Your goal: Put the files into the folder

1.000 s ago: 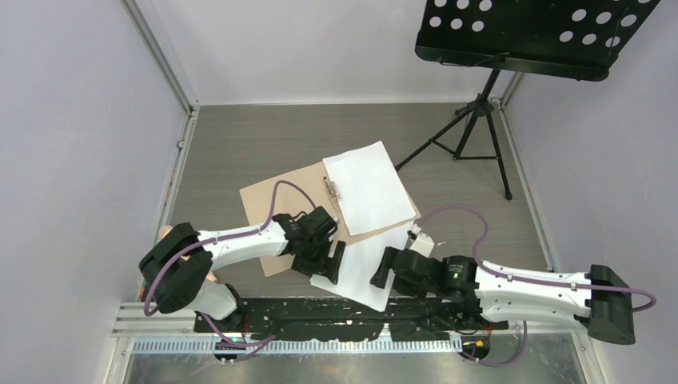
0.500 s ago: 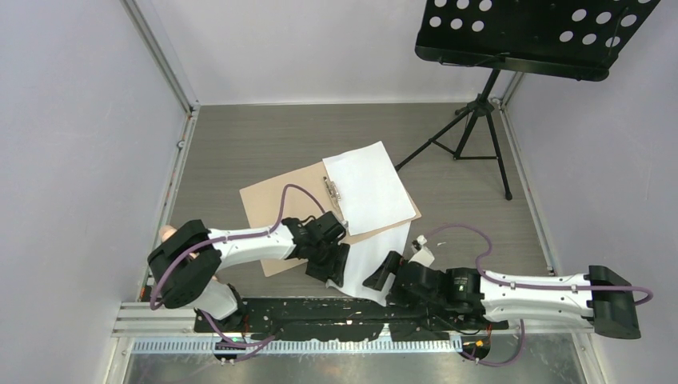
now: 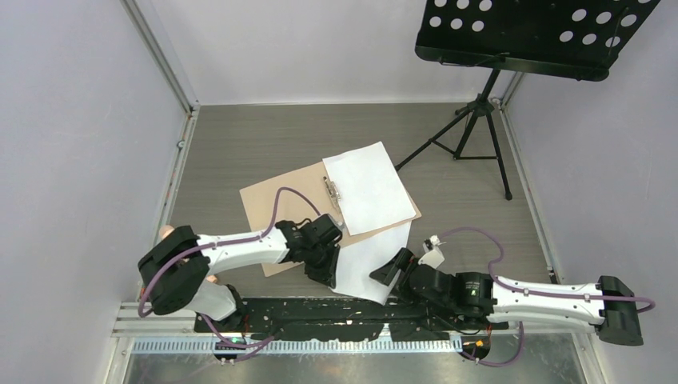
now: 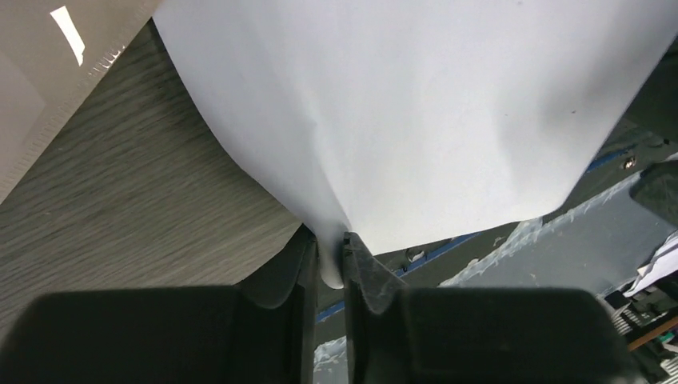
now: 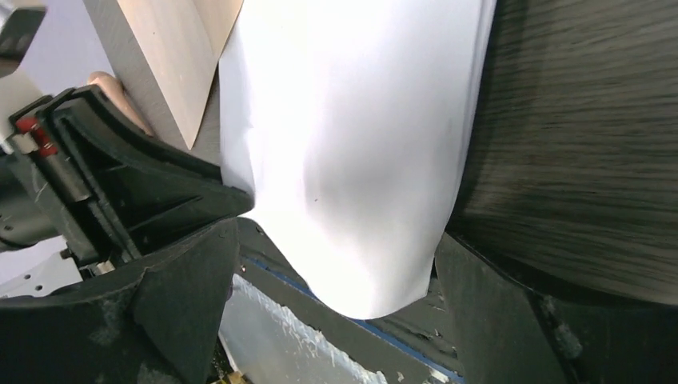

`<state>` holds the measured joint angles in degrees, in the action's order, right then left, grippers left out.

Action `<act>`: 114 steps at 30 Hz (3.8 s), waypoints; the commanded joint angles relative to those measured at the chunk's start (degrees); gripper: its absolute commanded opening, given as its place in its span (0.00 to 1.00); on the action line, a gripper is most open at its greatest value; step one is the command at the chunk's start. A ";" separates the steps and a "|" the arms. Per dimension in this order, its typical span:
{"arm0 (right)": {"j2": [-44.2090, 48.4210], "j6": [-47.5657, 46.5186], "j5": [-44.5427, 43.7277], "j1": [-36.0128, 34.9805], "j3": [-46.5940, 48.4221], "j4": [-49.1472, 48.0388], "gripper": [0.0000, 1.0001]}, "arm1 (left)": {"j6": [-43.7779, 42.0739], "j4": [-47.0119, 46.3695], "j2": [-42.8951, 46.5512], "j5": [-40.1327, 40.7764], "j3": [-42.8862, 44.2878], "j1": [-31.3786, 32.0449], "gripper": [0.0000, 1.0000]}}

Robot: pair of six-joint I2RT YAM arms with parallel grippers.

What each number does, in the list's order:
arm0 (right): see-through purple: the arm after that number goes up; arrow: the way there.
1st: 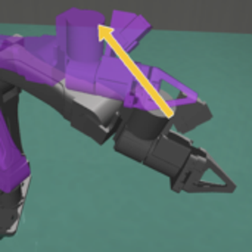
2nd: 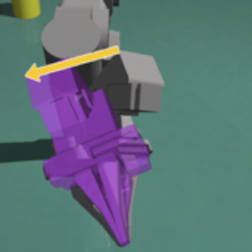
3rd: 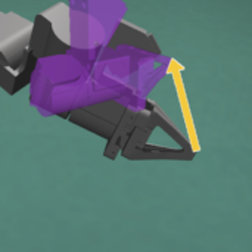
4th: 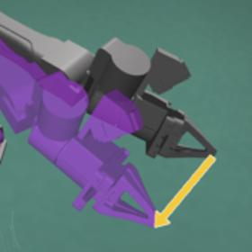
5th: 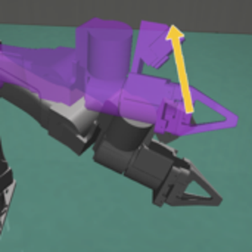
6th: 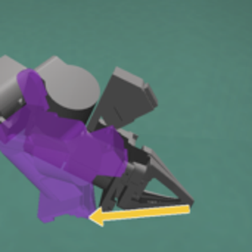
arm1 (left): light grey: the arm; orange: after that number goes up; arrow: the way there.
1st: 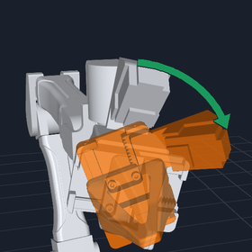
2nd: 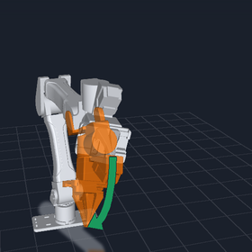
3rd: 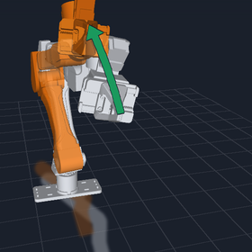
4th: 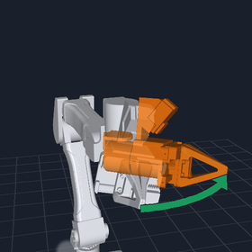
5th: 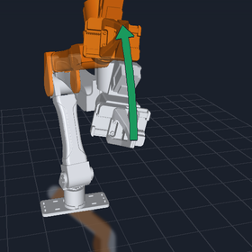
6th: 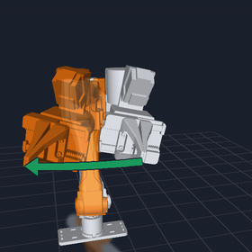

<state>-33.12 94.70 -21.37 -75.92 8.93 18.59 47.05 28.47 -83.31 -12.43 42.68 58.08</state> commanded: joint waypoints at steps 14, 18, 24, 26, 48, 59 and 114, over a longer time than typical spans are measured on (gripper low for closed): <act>3.71 -10.22 7.12 19.01 1.99 6.94 0.95 | 5.38 6.04 20.19 -12.06 2.70 -3.50 0.00; 3.64 -8.71 8.31 19.39 3.33 3.09 0.96 | 7.08 5.03 21.86 -14.19 1.36 -3.55 0.00; 5.03 -5.37 10.74 19.34 4.04 -0.41 0.99 | 8.22 4.67 24.10 -14.69 0.01 -3.51 0.00; 6.98 -5.57 9.92 19.34 5.22 1.58 0.94 | 8.38 4.92 24.66 -14.93 -0.42 -3.50 0.00; -15.26 -56.09 10.52 19.28 57.01 24.35 0.05 | -3.44 21.09 26.75 -2.82 15.10 -19.92 0.75; -27.78 -67.40 -8.89 25.16 69.18 33.37 0.05 | -5.97 17.44 -10.33 17.60 39.68 -24.76 0.69; -37.81 -72.54 23.54 47.58 63.02 11.22 0.05 | -7.93 14.11 -27.67 13.95 44.49 -22.31 0.35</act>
<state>-70.54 19.70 -10.17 -33.04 75.31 37.67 41.28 41.56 -112.75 2.22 83.64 36.64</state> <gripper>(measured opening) 0.060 0.367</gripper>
